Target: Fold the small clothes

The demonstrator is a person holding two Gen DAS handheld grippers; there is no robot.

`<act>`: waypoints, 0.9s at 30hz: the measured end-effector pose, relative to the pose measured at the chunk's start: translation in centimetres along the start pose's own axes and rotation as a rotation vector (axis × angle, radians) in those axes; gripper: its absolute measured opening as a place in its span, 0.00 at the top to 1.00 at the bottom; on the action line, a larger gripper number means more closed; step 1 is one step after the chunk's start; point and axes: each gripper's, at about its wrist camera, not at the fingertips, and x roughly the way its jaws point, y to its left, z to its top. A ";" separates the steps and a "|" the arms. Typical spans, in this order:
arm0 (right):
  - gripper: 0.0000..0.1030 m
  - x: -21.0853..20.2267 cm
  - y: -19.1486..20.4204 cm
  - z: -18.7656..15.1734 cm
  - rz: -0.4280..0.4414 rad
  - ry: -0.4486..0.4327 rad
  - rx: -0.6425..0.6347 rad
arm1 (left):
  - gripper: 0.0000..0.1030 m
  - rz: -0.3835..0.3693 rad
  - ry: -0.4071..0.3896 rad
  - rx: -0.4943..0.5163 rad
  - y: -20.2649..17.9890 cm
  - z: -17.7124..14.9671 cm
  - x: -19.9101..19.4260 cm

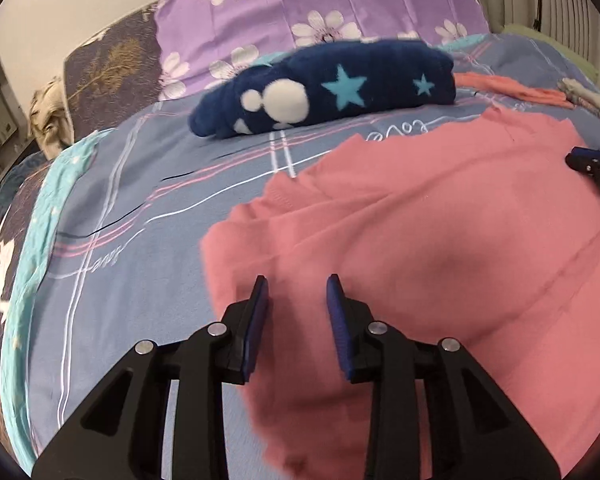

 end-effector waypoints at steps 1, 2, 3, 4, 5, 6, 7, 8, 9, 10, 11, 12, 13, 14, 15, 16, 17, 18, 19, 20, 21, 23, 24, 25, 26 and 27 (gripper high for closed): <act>0.73 -0.8 -0.2 -0.1 -0.003 -0.006 0.017 | 0.68 -0.023 -0.020 -0.024 0.5 -0.6 -1.0; 0.73 -2.1 -0.5 -0.4 0.036 -0.021 0.041 | 0.67 -0.042 -0.030 -0.044 0.7 -1.3 -1.8; 0.73 -3.0 -0.6 -0.6 0.074 -0.031 0.049 | 0.65 -0.062 -0.028 -0.058 0.9 -1.8 -1.9; 0.73 -3.7 -0.5 -1.0 0.094 -0.034 0.042 | 0.64 -0.081 -0.007 -0.061 1.0 -2.7 -1.7; 0.73 -3.9 -0.1 -1.7 0.091 -0.017 0.012 | 0.63 -0.084 0.024 -0.050 0.8 -3.4 -1.0; 0.69 -3.5 0.3 -2.4 0.070 0.015 -0.022 | 0.59 -0.082 0.016 -0.042 0.7 -4.3 -0.4; 0.66 -2.6 0.7 -3.2 0.041 0.058 -0.060 | 0.57 -0.081 -0.005 -0.046 0.7 -4.6 -0.4; 0.66 -2.2 0.8 -4.1 0.040 0.043 -0.086 | 0.56 -0.092 -0.003 -0.062 1.0 -4.6 -0.4; 0.66 -2.4 0.5 -4.0 0.050 0.038 -0.072 | 0.52 -0.097 0.009 -0.093 1.4 -4.4 -0.3; 0.66 -2.6 0.1 -3.8 0.055 0.043 -0.046 | 0.51 -0.098 0.016 -0.110 1.6 -4.4 -0.3; 0.66 -3.0 -0.3 -3.7 0.049 0.045 -0.005 | 0.51 -0.095 0.017 -0.121 1.7 -4.5 -0.5; 0.66 -3.4 -0.6 -3.8 0.050 0.042 0.019 | 0.51 -0.088 0.016 -0.119 1.6 -4.5 -0.8; 0.66 -4.1 -0.7 -4.0 0.050 0.035 0.028 | 0.51 -0.075 0.012 -0.110 1.5 -4.9 -1.4; 0.66 -5.0 -0.8 -4.5 0.050 0.020 0.024 | 0.51 -0.070 0.002 -0.107 1.4 -5.5 -2.4; 0.65 -6.0 -1.0 -5.1 0.055 0.007 0.017 | 0.51 -0.075 -0.009 -0.109 1.4 -5.9 -3.1; 0.62 -6.7 -1.2 -5.6 0.062 0.001 0.013 | 0.51 -0.092 -0.026 -0.121 1.7 -6.7 -4.1; 0.60 -7.8 -1.7 -6.4 0.074 -0.005 0.014 | 0.51 -0.109 -0.036 -0.137 1.9 -7.6 -5.1; 0.58 -8.8 -2.0 -7.2 0.082 -0.008 0.020 | 0.51 -0.129 -0.042 -0.154 2.0 -8.5 -6.1; 0.58 -9.6 -2.3 -8.0 0.091 -0.007 0.028 | 0.50 -0.148 -0.045 -0.165 2.1 -9.5 -6.9; 0.58 -10.6 -3.1 -9.2 0.107 -0.001 0.048 | 0.50 -0.162 -0.046 -0.172 2.1 -10.2 -7.4; 0.58 -11.1 -3.6 -9.7 0.113 0.002 0.061 | 0.49 -0.187 -0.044 -0.181 2.0 -11.3 -8.2; 0.58 -12.3 -4.7 -11.4 0.126 0.006 0.101 | 0.49 -0.220 -0.041 -0.188 1.6 -12.8 -9.2; 0.57 -12.9 -5.2 -12.2 0.135 0.006 0.123 | 0.49 -0.233 -0.041 -0.188 1.4 -13.4 -9.6; 0.57 -13.3 -5.5 -12.7 0.143 0.007 0.140 | 0.49 -0.256 -0.041 -0.188 1.1 -14.2 -10.1; 0.57 -13.9 -6.0 -13.7 0.160 0.008 0.170 | 0.49 -0.275 -0.041 -0.187 0.8 -14.9 -10.5; 0.57 -14.3 -6.2 -14.3 0.175 0.009 0.184 | 0.49 -0.284 -0.038 -0.186 0.6 -15.3 -10.7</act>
